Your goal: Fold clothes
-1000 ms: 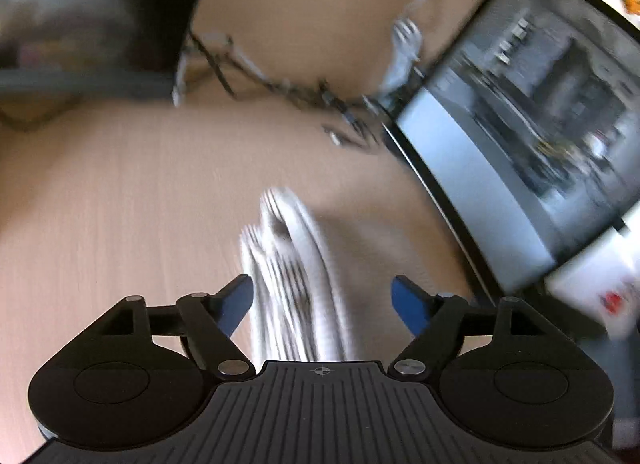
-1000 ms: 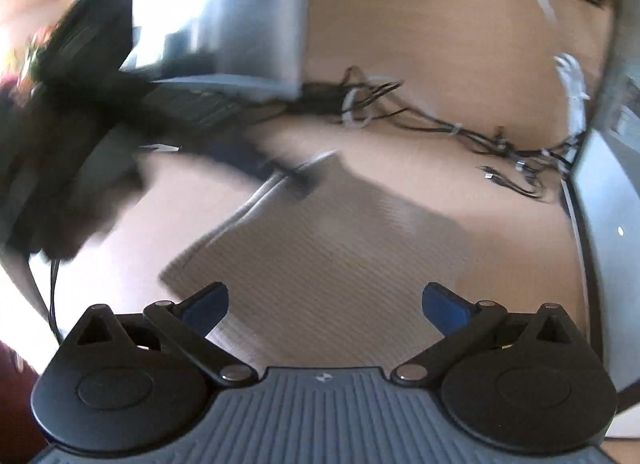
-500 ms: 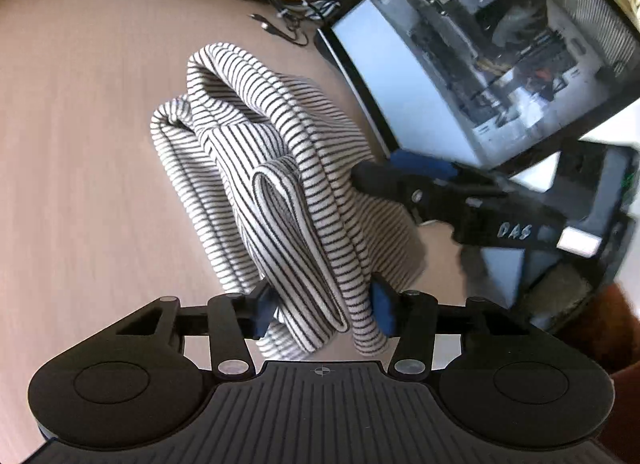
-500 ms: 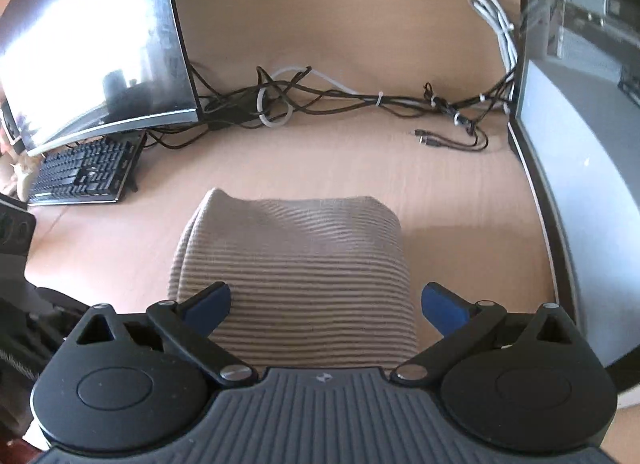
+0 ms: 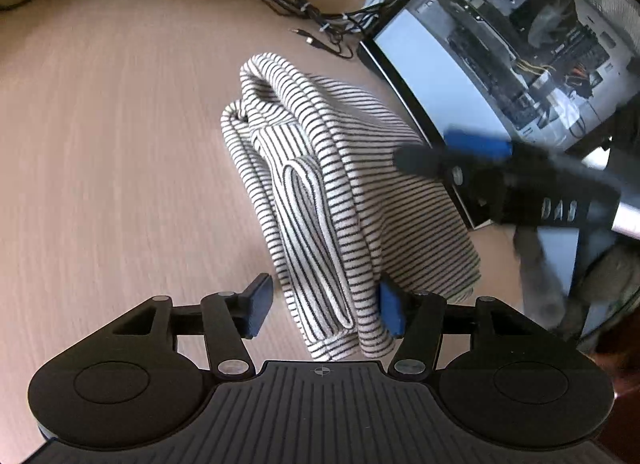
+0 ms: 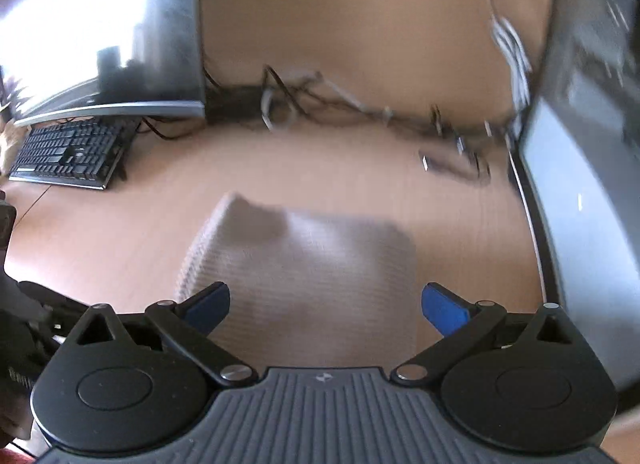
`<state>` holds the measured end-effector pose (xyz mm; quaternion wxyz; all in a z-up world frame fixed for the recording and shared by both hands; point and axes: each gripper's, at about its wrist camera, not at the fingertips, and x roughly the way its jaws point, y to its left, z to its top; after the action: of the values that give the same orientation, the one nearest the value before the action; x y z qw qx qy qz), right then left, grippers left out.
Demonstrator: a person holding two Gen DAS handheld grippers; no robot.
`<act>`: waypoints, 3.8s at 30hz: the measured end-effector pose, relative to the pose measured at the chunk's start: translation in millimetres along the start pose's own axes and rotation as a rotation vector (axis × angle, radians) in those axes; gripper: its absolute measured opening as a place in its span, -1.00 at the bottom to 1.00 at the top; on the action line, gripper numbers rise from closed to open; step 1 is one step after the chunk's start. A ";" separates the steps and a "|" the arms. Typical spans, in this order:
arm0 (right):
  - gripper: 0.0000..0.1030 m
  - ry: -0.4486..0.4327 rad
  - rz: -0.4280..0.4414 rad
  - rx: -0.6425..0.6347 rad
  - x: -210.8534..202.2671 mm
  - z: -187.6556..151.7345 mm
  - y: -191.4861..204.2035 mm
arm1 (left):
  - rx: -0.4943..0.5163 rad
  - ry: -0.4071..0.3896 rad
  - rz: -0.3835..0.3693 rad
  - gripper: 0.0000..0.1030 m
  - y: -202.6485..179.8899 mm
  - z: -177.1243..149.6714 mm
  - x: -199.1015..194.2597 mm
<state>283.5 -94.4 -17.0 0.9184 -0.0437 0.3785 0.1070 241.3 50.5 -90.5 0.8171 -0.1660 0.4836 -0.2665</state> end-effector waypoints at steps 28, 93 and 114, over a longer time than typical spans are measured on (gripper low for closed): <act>0.52 0.056 -0.153 0.168 67.6 -2.8 -52.1 | 0.215 -0.053 0.222 0.38 -34.2 24.7 4.3; 1.00 0.116 0.168 0.060 -19.1 -49.2 4.2 | -0.104 0.037 -0.023 0.38 14.7 46.2 18.0; 0.68 0.148 0.296 0.474 53.4 -47.0 -64.1 | -0.004 0.103 -0.034 0.43 0.2 34.3 23.7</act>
<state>303.0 -155.7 -88.0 0.8473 0.2204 0.4610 0.1450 280.8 37.0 -90.9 0.7860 -0.1618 0.5226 -0.2879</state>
